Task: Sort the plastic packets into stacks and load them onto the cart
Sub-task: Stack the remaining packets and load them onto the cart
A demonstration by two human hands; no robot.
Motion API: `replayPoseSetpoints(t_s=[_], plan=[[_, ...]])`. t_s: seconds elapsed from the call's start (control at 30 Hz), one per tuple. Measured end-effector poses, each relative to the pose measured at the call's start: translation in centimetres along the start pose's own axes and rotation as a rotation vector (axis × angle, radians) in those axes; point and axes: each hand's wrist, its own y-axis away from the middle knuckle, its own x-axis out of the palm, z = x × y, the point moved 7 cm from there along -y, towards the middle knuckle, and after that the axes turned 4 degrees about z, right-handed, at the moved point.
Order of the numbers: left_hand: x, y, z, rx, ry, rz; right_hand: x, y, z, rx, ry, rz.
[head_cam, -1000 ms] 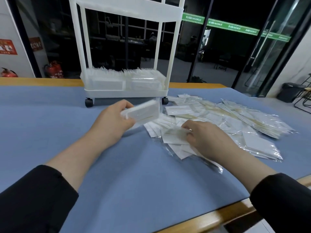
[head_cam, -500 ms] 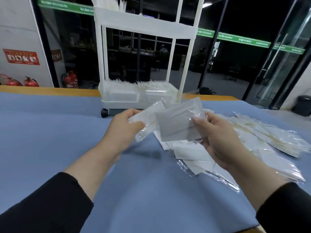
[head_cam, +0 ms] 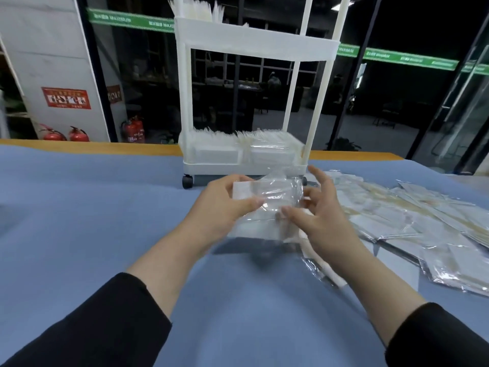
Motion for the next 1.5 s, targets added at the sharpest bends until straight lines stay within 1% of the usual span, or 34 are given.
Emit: replayPoseSetpoints(t_s=[0.07, 0.1, 0.17, 0.23, 0.3, 0.37, 0.43, 0.57, 0.63, 0.7, 0.73, 0.77, 0.83, 0.93, 1.0, 1.07, 1.17, 1.2, 1.3, 1.37, 1.4, 1.47, 1.5], plan=[[-0.1, 0.2, 0.1, -0.019, -0.161, 0.095, 0.1, 0.1, 0.1, -0.006, 0.122, 0.051], [-0.1, 0.3, 0.4, -0.036, -0.227, 0.108, 0.4, 0.2, -0.3, 0.011, 0.149, 0.080], [-0.4, 0.3, 0.6, -0.040, -0.272, 0.054, 1.1, 0.8, -0.8, 0.027, 0.182, 0.142], [-0.7, 0.2, 0.4, -0.008, -0.226, -0.016, 1.5, 1.1, -0.5, -0.006, 0.185, 0.162], [-0.4, 0.2, 0.4, 0.002, -0.262, -0.008, 1.3, 1.3, 0.0, -0.023, 0.136, 0.147], [0.1, 0.1, 1.0, -0.017, -0.374, 0.060, 0.8, 1.4, 0.7, -0.044, 0.098, 0.096], [0.2, 0.1, 1.4, -0.037, -0.445, 0.117, 0.0, 1.3, 0.8, -0.075, 0.111, 0.017], [0.5, 0.3, 1.6, -0.068, -0.466, 0.235, 0.1, 1.0, 0.9, -0.113, 0.120, -0.038], [0.1, 0.4, 1.6, -0.086, -0.509, 0.247, -0.5, 1.1, 1.6, -0.161, 0.084, -0.125], [-0.3, 0.5, 1.4, -0.093, -0.580, 0.242, -2.3, 1.5, 2.8, -0.220, 0.064, -0.291], [-0.4, 0.5, 1.4, -0.096, -0.593, 0.238, -3.1, 1.7, 3.5, -0.268, 0.084, -0.343], [-0.6, 0.4, 1.4, -0.102, -0.582, 0.230, -3.6, 1.8, 4.1, -0.316, 0.121, -0.351], [-0.9, 0.3, 1.6, -0.115, -0.538, 0.202, -3.5, 1.8, 4.9, -0.392, 0.238, -0.275], [-1.3, 0.1, 1.7, -0.113, -0.497, 0.168, -1.0, 1.5, 4.7, -0.530, 0.584, -0.056], [-1.4, 0.1, 1.7, -0.110, -0.467, 0.175, 0.6, 1.4, 3.5, -0.578, 0.740, 0.018], [-1.2, 0.2, 1.7, -0.107, -0.418, 0.190, 1.5, 1.2, 2.4, -0.554, 0.762, 0.027], [-0.6, 0.3, 1.5, -0.113, -0.278, 0.168, 2.1, 1.0, 1.7, -0.514, 0.722, 0.016], [-0.2, 0.3, 1.5, -0.099, -0.273, 0.177, 2.2, 1.0, 1.8, -0.512, 0.700, 0.008], [0.8, 0.3, 1.4, -0.045, -0.445, 0.202, 1.6, 1.1, 2.2, -0.450, 0.629, -0.081], [0.7, 0.3, 1.5, -0.029, -0.459, 0.159, 0.4, 0.8, 1.5, -0.301, 0.521, -0.144], [0.7, 0.2, 1.5, -0.031, -0.430, 0.149, 0.0, 0.7, 0.8, -0.206, 0.435, -0.134], [0.7, 0.3, 1.4, -0.033, -0.354, 0.152, 0.4, 0.5, -0.4, -0.050, 0.292, -0.035], [0.7, 0.4, 1.4, -0.035, -0.321, 0.153, 0.9, 0.6, -0.8, -0.020, 0.290, 0.026]])
